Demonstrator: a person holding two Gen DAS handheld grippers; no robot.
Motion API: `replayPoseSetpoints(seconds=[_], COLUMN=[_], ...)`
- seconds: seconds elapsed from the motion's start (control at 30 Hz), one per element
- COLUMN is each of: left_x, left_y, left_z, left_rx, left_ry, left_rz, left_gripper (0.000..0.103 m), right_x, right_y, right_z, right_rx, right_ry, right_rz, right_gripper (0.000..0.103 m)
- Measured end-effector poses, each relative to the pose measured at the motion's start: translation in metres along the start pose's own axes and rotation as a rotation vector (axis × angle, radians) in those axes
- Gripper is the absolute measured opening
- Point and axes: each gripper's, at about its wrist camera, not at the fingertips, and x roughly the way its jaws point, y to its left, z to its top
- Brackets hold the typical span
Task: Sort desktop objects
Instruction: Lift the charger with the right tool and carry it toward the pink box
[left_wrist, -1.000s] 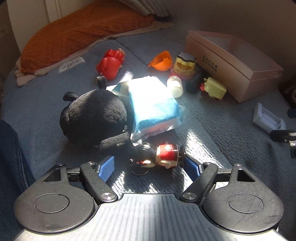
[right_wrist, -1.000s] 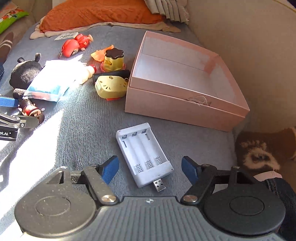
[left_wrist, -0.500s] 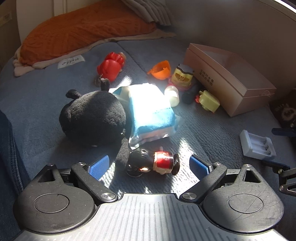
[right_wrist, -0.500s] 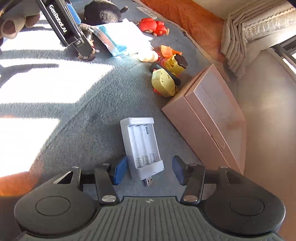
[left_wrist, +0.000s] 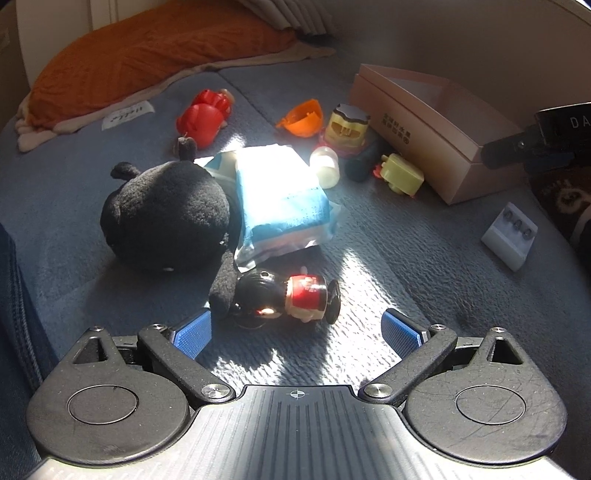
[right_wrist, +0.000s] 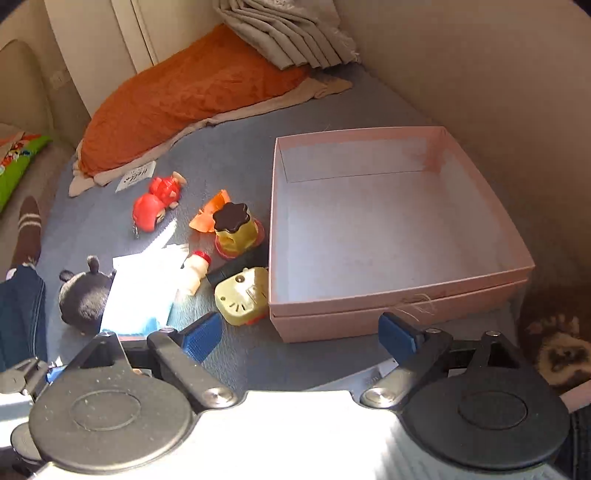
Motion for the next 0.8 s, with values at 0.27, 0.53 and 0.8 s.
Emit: replayPoseSetpoints(seconds=[0.27,0.53,0.8], left_x=[0.001,0.0,0.003], left_y=[0.006,0.003,-0.001], left_z=[0.0,0.002,-0.001], left_rx=[-0.024,-0.027,0.001], left_ry=[-0.001,-0.014,0.001], left_rz=[-0.004,-0.028,-0.002], left_gripper=[0.1,0.101,0.101], right_x=[0.032,-0.003,0.058], right_y=[0.057,0.036,0.047], right_z=[0.018,-0.027,-0.007], right_rx=[-0.228,-0.443,0.046], right_ry=[-0.047,-0.078,0.008], right_rz=[-0.012,-0.147,-0.029], right_gripper=[0.096,0.089,0.077])
